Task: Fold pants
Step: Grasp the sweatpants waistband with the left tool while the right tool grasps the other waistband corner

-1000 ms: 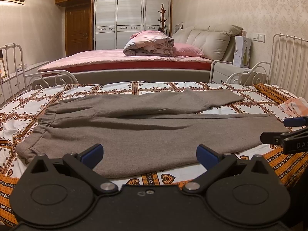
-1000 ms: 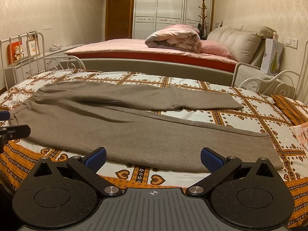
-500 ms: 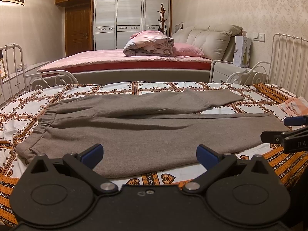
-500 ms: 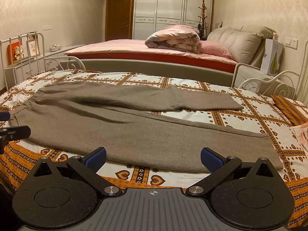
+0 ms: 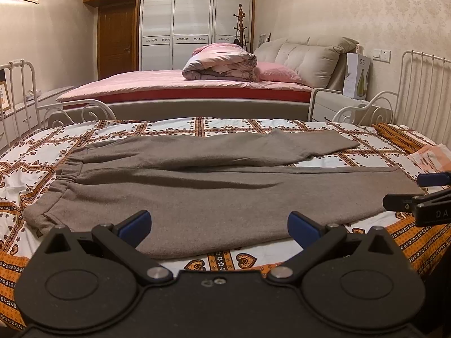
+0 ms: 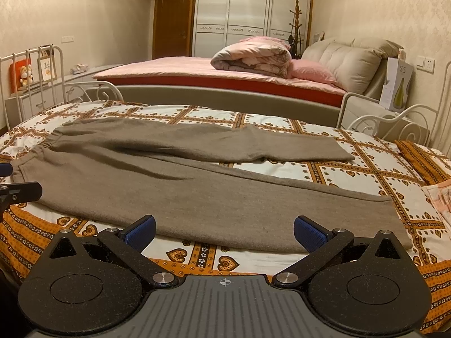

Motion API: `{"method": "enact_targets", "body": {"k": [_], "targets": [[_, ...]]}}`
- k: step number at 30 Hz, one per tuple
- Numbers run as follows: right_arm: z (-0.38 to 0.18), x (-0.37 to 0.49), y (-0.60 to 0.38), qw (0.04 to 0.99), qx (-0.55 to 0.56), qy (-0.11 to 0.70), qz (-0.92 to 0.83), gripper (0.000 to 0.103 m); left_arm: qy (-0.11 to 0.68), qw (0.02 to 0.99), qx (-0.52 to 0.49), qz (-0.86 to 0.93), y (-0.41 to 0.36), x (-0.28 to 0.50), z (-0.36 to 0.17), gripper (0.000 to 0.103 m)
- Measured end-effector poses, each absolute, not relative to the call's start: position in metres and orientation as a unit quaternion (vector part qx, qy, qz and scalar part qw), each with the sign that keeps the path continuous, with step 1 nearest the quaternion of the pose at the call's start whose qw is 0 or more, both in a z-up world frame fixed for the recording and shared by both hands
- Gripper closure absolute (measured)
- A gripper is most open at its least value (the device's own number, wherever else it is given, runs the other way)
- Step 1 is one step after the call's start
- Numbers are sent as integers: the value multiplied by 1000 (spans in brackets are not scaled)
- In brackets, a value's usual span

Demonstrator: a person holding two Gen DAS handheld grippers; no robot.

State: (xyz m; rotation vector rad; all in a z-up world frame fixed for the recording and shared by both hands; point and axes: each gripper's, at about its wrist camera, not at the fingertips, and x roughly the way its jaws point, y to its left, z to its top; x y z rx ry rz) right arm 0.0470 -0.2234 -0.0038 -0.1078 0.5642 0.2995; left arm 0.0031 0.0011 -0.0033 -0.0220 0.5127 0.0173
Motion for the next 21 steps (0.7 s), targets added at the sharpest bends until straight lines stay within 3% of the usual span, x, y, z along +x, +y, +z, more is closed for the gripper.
{"method": "enact_targets", "body": {"k": [13, 21], "targets": [[-5, 49, -223, 946, -47, 280, 156, 0, 262, 964, -38, 21, 13, 6, -1, 6], [14, 87, -222, 930, -26, 281, 236, 0, 258, 963, -69, 27, 60, 38, 16, 6]]}}
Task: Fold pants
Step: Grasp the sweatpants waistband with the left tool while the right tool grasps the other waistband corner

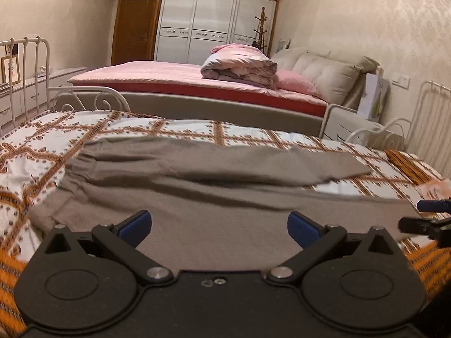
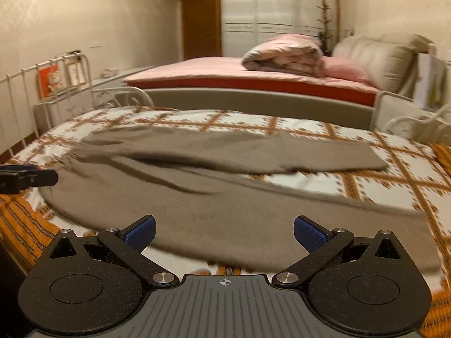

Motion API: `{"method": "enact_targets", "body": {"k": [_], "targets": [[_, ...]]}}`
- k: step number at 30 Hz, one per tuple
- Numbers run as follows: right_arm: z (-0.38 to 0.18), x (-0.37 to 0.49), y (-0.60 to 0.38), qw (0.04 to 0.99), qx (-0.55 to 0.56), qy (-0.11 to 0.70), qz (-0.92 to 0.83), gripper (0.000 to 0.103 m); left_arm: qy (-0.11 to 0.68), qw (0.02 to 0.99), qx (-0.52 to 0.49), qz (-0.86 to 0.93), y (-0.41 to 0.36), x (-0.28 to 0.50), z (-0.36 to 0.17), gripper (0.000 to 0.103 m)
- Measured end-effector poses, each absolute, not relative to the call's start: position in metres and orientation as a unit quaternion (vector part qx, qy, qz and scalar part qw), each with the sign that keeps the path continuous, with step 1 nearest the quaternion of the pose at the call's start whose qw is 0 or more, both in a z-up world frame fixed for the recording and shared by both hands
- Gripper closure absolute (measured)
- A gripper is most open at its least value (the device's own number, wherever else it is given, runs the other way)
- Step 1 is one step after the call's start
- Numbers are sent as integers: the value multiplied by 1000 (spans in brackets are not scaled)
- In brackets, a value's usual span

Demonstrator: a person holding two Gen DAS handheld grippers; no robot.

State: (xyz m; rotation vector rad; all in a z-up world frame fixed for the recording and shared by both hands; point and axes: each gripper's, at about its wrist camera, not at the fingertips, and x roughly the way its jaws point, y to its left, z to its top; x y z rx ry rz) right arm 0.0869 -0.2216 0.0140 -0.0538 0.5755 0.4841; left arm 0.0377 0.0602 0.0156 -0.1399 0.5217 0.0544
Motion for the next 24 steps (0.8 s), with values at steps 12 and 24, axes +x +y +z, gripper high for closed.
{"method": "enact_targets", "body": {"k": [12, 24], "targets": [[7, 245, -157, 903, -31, 307, 298, 0, 301, 947, -69, 92, 241, 157, 11, 37], [-38, 455, -77, 882, -46, 341, 322, 37, 390, 917, -52, 65, 358, 315, -65, 39]]}}
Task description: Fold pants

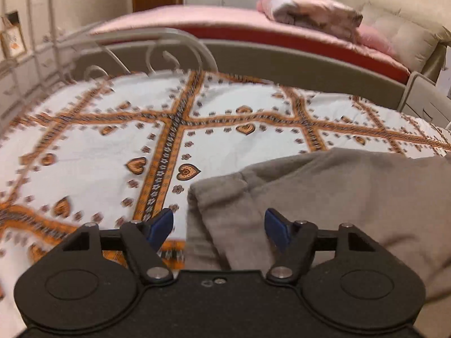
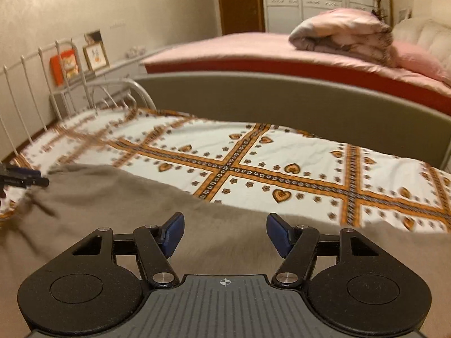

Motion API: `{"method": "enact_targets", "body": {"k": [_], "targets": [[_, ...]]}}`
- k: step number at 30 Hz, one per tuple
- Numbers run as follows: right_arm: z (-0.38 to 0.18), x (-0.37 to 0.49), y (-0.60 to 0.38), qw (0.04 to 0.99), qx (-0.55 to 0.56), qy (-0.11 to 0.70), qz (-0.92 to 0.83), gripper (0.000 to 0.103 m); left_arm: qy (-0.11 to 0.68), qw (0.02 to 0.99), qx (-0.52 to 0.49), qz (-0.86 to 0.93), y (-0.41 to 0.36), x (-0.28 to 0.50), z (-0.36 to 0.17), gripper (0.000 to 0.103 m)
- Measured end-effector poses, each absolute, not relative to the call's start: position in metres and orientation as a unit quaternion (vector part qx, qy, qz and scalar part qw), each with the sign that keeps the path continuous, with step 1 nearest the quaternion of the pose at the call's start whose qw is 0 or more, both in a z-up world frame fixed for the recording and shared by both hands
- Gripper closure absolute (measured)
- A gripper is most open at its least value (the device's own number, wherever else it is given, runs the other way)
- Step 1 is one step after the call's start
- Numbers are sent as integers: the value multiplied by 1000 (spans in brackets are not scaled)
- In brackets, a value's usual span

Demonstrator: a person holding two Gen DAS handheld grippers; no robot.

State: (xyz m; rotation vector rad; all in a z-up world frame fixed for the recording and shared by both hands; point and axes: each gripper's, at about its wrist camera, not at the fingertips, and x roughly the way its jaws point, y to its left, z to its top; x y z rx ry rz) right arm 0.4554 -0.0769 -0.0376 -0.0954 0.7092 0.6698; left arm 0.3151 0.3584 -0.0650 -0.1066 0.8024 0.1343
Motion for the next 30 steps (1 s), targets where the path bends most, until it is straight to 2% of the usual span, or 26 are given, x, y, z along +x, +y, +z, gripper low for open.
{"method": "enact_targets", "body": {"k": [5, 8, 10, 12, 14, 20, 21, 22, 23, 30], "targets": [[-69, 498, -56, 867, -99, 349, 343, 37, 404, 912, -64, 31, 371, 339, -85, 24], [-81, 513, -47, 853, -124, 357, 360, 37, 395, 916, -76, 14, 377, 346, -90, 25], [-87, 521, -42, 840, -142, 366, 373, 37, 390, 918, -78, 1, 379, 347, -90, 33], [-91, 526, -38, 827, -156, 371, 391, 37, 384, 919, -82, -16, 380, 352, -87, 54], [-90, 531, -36, 818, -154, 373, 410, 37, 384, 920, -75, -10, 380, 357, -85, 70], [-93, 534, -10, 779, -184, 385, 460, 37, 373, 925, -68, -27, 381, 356, -91, 73], [-95, 535, -6, 776, -187, 390, 458, 40, 369, 926, -68, -30, 381, 356, -91, 79], [-95, 536, -3, 772, -181, 396, 463, 62, 365, 928, -68, -37, 380, 355, -90, 84], [-93, 537, -3, 768, -167, 401, 471, 94, 361, 929, -68, -42, 380, 354, -90, 89], [-65, 515, -9, 793, -181, 361, 456, 99, 294, 953, -54, -58, 376, 332, -70, 91]]}}
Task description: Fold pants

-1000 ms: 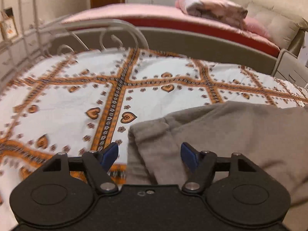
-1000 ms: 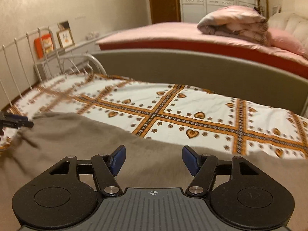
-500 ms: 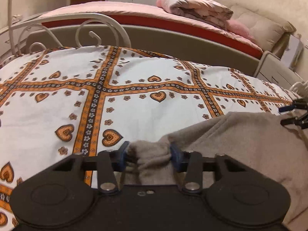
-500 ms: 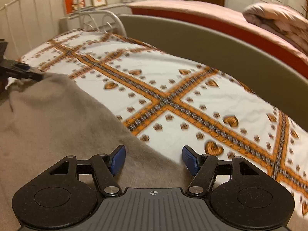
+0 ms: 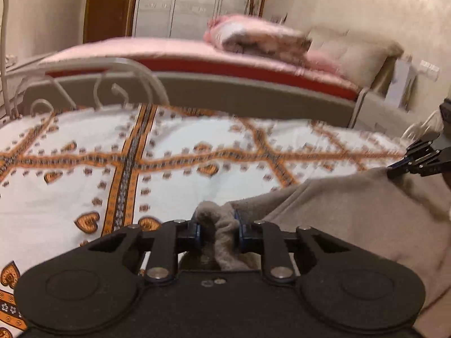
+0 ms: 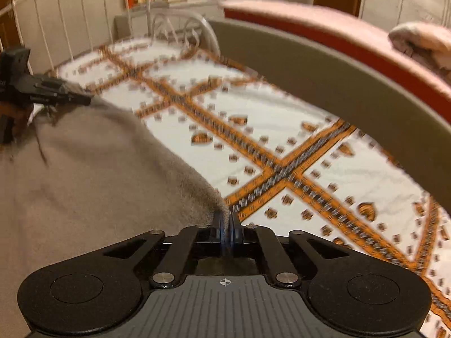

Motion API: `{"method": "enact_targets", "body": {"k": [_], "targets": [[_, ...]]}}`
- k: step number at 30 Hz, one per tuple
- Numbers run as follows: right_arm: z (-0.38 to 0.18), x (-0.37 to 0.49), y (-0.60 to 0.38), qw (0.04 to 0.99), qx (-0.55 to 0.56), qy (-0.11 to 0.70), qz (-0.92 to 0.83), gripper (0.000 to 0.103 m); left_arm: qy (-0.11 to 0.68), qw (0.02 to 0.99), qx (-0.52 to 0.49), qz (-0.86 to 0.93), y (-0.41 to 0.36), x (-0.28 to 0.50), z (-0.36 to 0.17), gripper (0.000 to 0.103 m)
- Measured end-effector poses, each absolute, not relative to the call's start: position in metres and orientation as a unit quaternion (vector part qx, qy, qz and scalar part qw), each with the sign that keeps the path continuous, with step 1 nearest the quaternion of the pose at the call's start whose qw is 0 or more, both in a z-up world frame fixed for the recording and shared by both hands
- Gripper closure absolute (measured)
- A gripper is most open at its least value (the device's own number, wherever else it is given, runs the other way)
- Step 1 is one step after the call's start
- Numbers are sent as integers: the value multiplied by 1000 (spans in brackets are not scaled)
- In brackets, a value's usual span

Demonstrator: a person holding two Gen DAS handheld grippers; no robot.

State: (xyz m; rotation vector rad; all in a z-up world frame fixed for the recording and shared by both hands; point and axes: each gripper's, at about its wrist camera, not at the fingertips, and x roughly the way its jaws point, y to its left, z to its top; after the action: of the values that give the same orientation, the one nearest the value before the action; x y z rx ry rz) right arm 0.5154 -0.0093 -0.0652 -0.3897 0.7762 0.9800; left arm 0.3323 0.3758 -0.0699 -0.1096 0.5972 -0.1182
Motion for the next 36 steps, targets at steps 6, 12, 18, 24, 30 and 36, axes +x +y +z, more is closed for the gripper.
{"method": "enact_targets", "body": {"k": [6, 12, 18, 24, 30, 36], "targets": [[-9, 464, -29, 806, -202, 300, 469, 99, 234, 966, -47, -101, 367, 291, -21, 91], [32, 373, -56, 808, -250, 235, 479, 99, 196, 971, -34, -130, 348, 228, 10, 91], [16, 275, -83, 795, -284, 225, 486, 99, 213, 969, -23, -127, 315, 158, -8, 86], [-38, 224, -117, 819, -223, 288, 444, 97, 248, 963, -91, -53, 295, 112, -44, 56], [-32, 206, -162, 866, -92, 296, 393, 72, 267, 950, -158, 30, 288, 90, -23, 43], [-10, 190, -169, 883, -60, 266, 382, 47, 274, 924, -257, 65, 275, 66, -10, 43]]}}
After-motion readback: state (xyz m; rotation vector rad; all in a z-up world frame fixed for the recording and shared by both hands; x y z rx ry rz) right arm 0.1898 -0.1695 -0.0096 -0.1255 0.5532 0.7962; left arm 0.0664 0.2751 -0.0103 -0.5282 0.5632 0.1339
